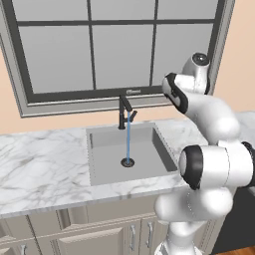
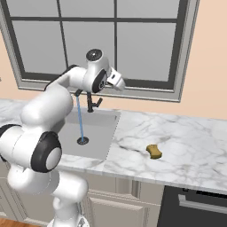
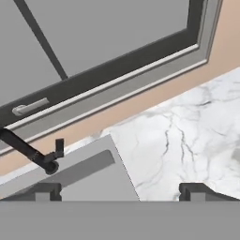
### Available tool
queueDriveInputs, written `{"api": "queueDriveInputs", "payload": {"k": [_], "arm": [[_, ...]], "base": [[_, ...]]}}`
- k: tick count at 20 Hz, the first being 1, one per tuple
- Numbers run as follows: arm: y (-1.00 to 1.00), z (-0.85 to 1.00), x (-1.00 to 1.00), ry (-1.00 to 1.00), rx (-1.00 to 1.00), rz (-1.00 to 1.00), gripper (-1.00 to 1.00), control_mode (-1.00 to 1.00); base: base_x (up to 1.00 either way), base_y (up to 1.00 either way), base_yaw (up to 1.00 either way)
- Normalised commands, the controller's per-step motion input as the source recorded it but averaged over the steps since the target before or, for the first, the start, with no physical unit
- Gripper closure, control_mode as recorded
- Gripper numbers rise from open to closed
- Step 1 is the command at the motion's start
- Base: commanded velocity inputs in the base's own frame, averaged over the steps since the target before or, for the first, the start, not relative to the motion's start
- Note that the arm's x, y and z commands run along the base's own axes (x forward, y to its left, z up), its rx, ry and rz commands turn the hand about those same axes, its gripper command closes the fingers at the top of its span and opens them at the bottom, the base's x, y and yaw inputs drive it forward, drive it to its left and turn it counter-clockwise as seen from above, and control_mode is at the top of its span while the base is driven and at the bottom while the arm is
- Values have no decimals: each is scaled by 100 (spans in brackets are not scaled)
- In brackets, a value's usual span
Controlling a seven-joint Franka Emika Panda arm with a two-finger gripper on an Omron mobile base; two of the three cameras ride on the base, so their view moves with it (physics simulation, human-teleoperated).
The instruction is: Soak the sponge with water for a few seconds and then drop it inside the sink.
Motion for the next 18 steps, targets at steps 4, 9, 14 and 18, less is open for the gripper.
{"api": "queueDriveInputs", "payload": {"k": [4,9,14,18], "arm": [[-3,-16,-10,8,0,8,-100,-100],[-3,-27,-15,0,0,5,-100,-100],[-24,-34,-20,0,0,1,-100,-100],[-24,-31,-12,6,0,0,-100,-100]], "base": [[0,0,0],[0,0,0],[0,0,0],[0,0,0]]}}
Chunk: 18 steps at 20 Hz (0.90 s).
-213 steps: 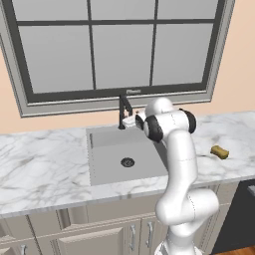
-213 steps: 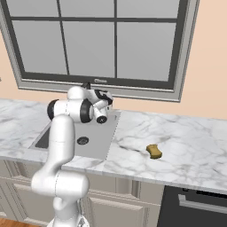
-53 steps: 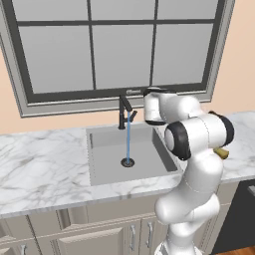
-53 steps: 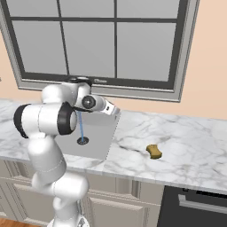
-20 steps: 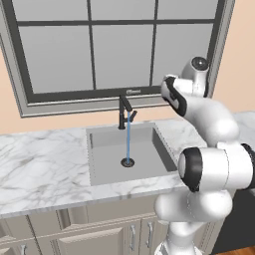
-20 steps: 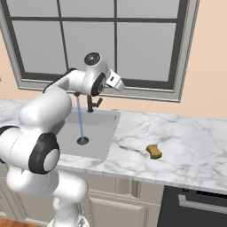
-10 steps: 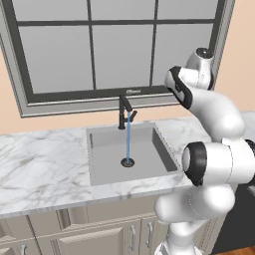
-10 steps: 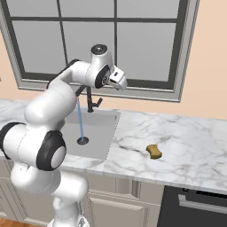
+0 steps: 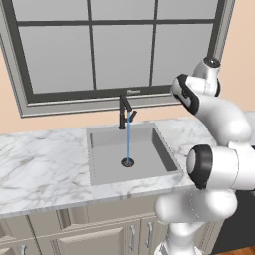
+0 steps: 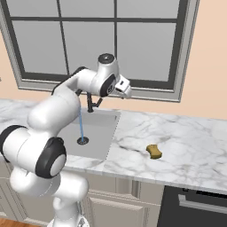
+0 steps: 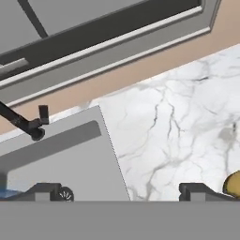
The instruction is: Soak the sponge with water for a few seconds and then drop it inside the sink.
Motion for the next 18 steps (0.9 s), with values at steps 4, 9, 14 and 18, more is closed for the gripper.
{"api": "queueDriveInputs", "payload": {"k": [4,9,14,18], "arm": [[-31,-13,-1,17,-1,0,-100,-100],[-51,-13,0,26,0,2,-100,-100],[-51,-19,-2,28,0,2,-100,-100],[-42,-16,-5,27,0,2,-100,-100]], "base": [[0,0,0],[0,0,0],[0,0,0],[0,0,0]]}}
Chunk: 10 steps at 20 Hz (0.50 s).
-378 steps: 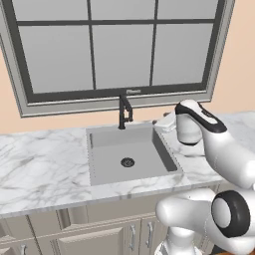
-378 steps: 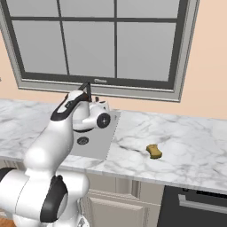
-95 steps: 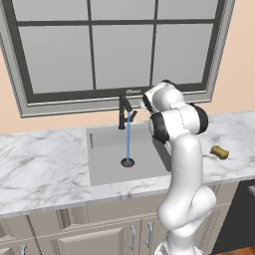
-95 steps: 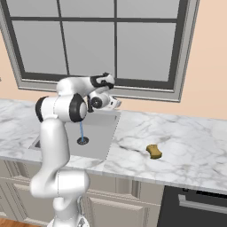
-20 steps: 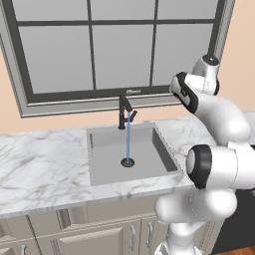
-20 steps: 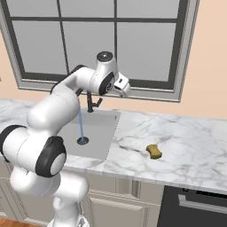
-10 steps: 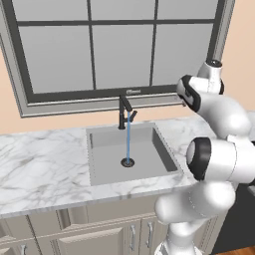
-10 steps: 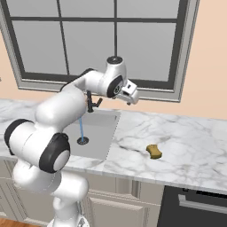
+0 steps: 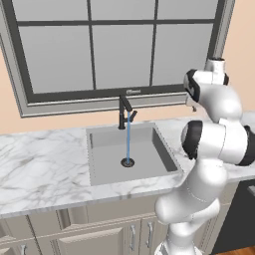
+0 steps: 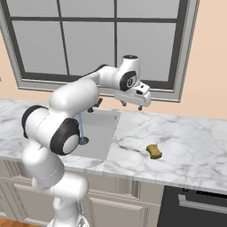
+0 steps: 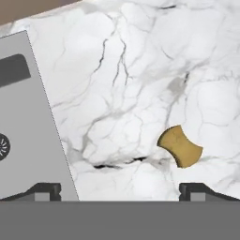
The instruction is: Soak the sponge with water for a few seconds and then drop it inside the sink.
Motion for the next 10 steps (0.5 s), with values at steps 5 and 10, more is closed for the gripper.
{"api": "queueDriveInputs", "payload": {"k": [5,10], "arm": [[-29,-18,-20,15,1,3,-100,-100],[-21,-12,-25,1,4,7,-100,-100]], "base": [[0,0,0],[0,0,0]]}}
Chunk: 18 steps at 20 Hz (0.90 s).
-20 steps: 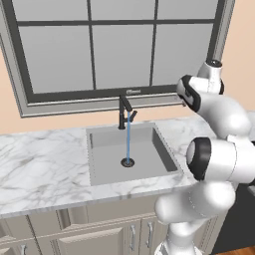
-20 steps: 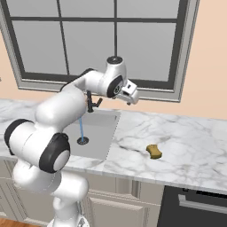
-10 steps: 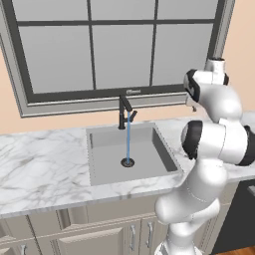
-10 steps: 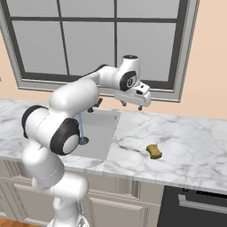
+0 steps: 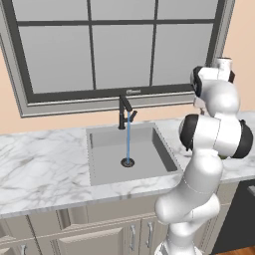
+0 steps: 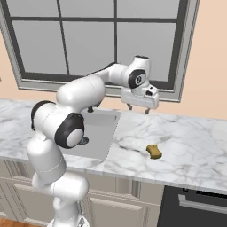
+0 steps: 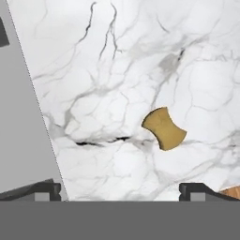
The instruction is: Soak the sponge with water for a few seconds and then drop it inside the sink.
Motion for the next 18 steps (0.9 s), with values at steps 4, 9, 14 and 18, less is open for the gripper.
{"api": "queueDriveInputs", "payload": {"k": [4,9,14,18], "arm": [[-15,-26,-27,0,5,5,-100,-100],[-24,-49,-10,-6,6,4,-100,-100],[-34,-60,-7,-14,5,1,-100,-100],[-34,-65,-18,-18,3,1,-100,-100]], "base": [[0,0,0],[0,0,0],[0,0,0],[0,0,0]]}}
